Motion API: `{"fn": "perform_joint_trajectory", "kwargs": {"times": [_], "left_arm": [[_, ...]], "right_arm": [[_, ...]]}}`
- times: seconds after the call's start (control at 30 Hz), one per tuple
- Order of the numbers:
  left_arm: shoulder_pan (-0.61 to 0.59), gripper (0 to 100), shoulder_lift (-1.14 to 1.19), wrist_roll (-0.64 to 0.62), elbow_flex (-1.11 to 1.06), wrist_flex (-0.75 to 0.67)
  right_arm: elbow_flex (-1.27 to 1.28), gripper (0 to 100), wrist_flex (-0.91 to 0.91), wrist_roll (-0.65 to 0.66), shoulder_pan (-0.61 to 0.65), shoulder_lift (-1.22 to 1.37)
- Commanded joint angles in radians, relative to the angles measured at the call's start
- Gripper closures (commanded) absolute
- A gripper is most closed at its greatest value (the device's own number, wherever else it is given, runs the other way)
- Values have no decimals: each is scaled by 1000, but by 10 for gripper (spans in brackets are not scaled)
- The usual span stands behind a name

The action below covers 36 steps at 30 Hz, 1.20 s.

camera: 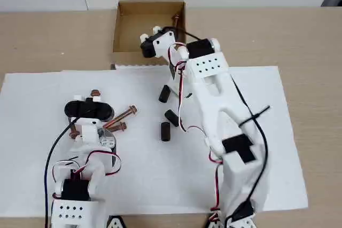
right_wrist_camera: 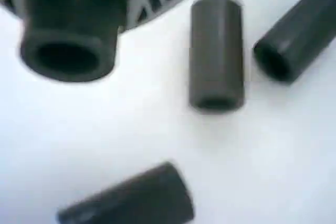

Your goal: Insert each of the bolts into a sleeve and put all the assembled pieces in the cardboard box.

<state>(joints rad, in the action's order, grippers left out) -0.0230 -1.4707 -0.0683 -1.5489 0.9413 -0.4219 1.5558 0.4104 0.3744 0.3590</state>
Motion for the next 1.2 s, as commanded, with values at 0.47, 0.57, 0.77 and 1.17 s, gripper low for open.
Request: {"fn": "perform_joint_trajectory", "kwargs": {"times": [0.47, 0.57, 0.77, 1.17], "left_arm": [[17, 958, -3, 161, 153, 69], [-2, 925, 11, 161, 275, 123], [-5, 925, 250, 160, 541, 244], [-121, 922, 922, 60, 1122, 417]], "right_arm": [[143, 995, 159, -86, -229, -461], [270, 995, 153, -86, -254, -544], [499, 995, 108, -84, -280, -690], [769, 995, 53, -84, -325, -915]]}}
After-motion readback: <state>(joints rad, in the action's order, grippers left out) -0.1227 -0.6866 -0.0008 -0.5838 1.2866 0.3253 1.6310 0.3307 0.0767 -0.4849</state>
